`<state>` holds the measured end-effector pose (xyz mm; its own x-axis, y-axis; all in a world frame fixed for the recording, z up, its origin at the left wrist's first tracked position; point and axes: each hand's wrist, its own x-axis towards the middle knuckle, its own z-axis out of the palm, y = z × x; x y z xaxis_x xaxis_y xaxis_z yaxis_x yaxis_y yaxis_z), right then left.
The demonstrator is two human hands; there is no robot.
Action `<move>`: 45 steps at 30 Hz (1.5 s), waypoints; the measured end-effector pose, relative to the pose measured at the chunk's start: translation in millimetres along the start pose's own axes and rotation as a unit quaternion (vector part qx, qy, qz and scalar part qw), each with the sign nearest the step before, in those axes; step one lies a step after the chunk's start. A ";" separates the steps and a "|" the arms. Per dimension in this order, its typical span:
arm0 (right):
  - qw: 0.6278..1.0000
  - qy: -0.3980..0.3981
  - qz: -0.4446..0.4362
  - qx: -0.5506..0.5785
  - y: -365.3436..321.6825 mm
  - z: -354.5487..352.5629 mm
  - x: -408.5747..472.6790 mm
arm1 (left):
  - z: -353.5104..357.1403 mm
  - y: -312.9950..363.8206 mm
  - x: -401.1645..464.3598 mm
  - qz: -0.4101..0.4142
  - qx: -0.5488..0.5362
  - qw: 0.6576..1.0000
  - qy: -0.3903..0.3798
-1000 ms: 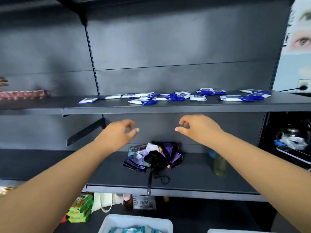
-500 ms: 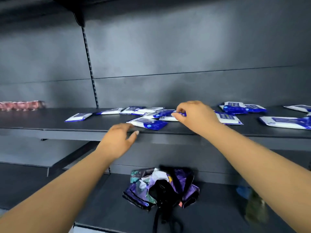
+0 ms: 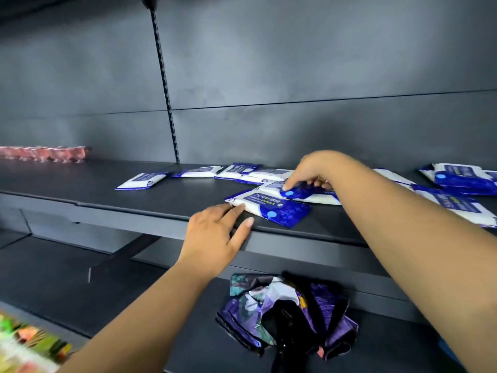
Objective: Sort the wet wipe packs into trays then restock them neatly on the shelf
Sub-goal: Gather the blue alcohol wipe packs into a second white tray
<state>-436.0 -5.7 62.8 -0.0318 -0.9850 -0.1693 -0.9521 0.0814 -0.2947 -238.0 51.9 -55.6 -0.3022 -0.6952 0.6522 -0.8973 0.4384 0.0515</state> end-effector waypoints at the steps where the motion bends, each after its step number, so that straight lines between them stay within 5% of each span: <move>1: 1.000 0.008 0.000 -0.030 -1.8 2.0 0.6 | -1.0 0.7 -0.1 0.001 -0.005 1.000 0.011; 5: 0.998 0.030 0.019 -0.058 -0.8 7.1 -0.6 | -13.0 11.4 10.0 -0.123 -0.017 0.988 -0.090; 9: 0.999 0.022 0.029 0.004 12.8 7.5 -11.5 | -21.0 22.7 51.9 -0.332 -0.103 0.918 -0.191; 14: 0.963 0.063 -0.003 0.262 50.7 8.9 -18.1 | -9.8 24.7 77.4 -0.354 -0.045 0.890 -0.284; 19: 0.888 0.072 -0.035 0.453 70.8 14.8 -26.1 | -15.4 20.9 81.6 -0.374 -0.264 0.870 -0.181; 23: 0.813 0.102 -0.069 0.569 61.1 12.1 -27.9 | -20.5 17.4 66.4 -0.413 -0.525 0.744 0.037; 25: 0.777 0.098 -0.083 0.617 56.9 11.9 -35.3 | -28.3 17.8 56.7 -0.417 -0.585 0.692 0.075; 27: 0.748 0.079 -0.089 0.653 55.7 18.1 -46.2 | -39.6 23.1 45.1 -0.403 -0.627 0.662 0.074; 34: 0.688 -0.025 -0.162 0.707 64.7 63.5 -133.5 | -95.7 70.4 -15.9 -0.343 -0.665 0.663 0.027; 38: 0.703 0.011 -0.159 0.693 75.5 89.1 -208.9 | -118.2 100.4 -71.9 -0.311 -0.679 0.665 -0.005; 45: 0.734 0.048 -0.057 0.675 115.0 143.4 -335.7 | -121.3 152.3 -174.1 -0.322 -0.712 0.618 -0.089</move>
<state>-491.2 356.2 -49.1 -0.0577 -0.9981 -0.0230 0.2176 0.0099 -0.9760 -283.0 308.8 -69.6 -0.1732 -0.9829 0.0624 0.3046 0.0068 0.9525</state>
